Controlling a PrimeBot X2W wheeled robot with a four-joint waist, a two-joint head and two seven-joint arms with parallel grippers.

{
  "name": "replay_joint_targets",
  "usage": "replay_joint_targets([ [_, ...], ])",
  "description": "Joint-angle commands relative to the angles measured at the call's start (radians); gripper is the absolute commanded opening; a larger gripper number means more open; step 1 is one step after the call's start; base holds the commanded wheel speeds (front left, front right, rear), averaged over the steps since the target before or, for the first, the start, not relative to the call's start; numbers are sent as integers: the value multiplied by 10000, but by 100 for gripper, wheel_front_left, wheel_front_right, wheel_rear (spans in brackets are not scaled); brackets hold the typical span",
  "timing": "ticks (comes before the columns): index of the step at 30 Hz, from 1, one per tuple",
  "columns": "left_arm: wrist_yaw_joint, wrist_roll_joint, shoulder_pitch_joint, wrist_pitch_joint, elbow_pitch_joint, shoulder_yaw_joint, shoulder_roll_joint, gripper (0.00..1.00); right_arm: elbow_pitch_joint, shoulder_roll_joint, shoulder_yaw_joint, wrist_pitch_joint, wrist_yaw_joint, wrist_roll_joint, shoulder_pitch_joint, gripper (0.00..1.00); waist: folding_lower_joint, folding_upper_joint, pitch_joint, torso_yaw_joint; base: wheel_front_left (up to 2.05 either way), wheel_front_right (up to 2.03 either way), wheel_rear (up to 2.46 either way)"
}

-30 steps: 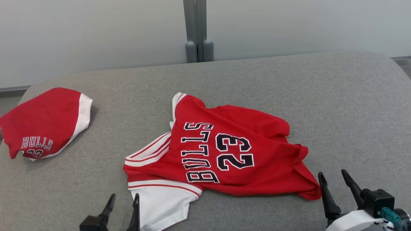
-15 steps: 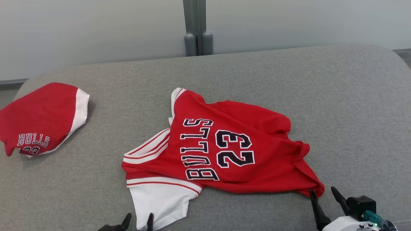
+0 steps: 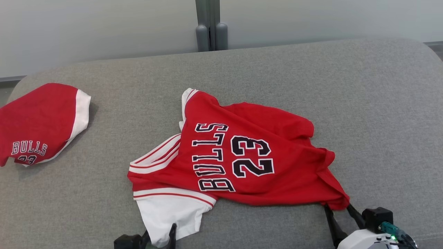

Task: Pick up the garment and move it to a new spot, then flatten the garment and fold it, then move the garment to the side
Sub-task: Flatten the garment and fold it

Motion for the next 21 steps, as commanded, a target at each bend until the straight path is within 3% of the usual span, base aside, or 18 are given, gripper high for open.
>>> replay_joint_targets([
  [1,-30,-212,-187,11,103,-102,10,48,210,-56,112,-31,-16,62,-159,26,0,0,49,-17,0,0,0],
  [2,-31,-297,-251,12,141,-155,9,37,322,-93,156,-31,-16,133,-258,22,0,0,77,-12,0,0,0],
  [3,-31,-382,-299,12,183,-203,9,14,354,-95,195,-31,-16,208,-343,18,0,0,102,-10,0,0,0],
  [4,-31,-487,-358,12,229,-266,9,0,369,-97,252,-31,-16,282,-418,0,0,0,134,-10,0,0,0],
  [13,-31,-1262,-592,8,-366,-273,15,0,76,-410,1347,-31,-16,586,-554,0,0,0,297,-18,0,0,0],
  [21,-31,-1594,-445,5,-2155,108,173,0,-1943,-1135,2336,-31,-16,1125,-80,0,0,0,305,-83,0,0,0],
])
